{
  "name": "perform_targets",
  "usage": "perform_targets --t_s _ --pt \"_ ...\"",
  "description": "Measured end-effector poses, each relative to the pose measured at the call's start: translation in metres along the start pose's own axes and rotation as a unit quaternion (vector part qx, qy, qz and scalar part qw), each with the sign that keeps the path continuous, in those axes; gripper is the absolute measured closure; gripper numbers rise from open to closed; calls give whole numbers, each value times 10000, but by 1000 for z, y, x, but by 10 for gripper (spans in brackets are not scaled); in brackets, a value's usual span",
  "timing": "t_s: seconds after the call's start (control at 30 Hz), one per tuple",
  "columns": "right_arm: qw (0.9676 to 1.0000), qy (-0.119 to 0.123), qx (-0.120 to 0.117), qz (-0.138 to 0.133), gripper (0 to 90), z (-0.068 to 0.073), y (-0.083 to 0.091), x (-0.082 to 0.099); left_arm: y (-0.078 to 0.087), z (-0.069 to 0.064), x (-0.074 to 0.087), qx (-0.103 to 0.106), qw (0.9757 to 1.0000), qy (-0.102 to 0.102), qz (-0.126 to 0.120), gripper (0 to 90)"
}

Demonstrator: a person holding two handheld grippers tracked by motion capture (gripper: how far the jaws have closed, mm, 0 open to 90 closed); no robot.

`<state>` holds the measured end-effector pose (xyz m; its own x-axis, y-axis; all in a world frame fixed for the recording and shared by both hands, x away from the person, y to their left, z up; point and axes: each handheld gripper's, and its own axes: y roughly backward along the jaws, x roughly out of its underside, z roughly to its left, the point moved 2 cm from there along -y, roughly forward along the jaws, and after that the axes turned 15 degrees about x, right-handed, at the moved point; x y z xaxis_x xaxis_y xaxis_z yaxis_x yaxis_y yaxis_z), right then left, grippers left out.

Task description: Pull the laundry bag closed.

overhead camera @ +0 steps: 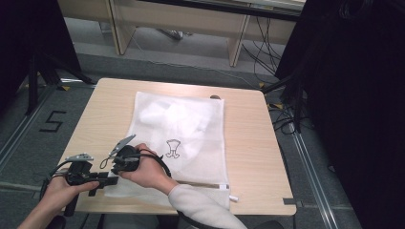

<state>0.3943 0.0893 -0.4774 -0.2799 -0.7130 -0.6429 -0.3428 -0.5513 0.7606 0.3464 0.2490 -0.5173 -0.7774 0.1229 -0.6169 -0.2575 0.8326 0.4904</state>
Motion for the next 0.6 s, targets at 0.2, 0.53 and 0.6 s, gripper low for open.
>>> perform_targets --t_s 0.2,0.53,0.6 --pt "10000 47 -34 60 822 -1 0 3 -1 -1 0 24 9999 -63 105 733" --pt "9999 101 -20 79 822 -4 3 5 -1 -6 -3 -21 9999 96 49 839" --pt "9998 191 -8 92 822 -4 4 6 0 -8 -3 -14 9998 214 21 843"
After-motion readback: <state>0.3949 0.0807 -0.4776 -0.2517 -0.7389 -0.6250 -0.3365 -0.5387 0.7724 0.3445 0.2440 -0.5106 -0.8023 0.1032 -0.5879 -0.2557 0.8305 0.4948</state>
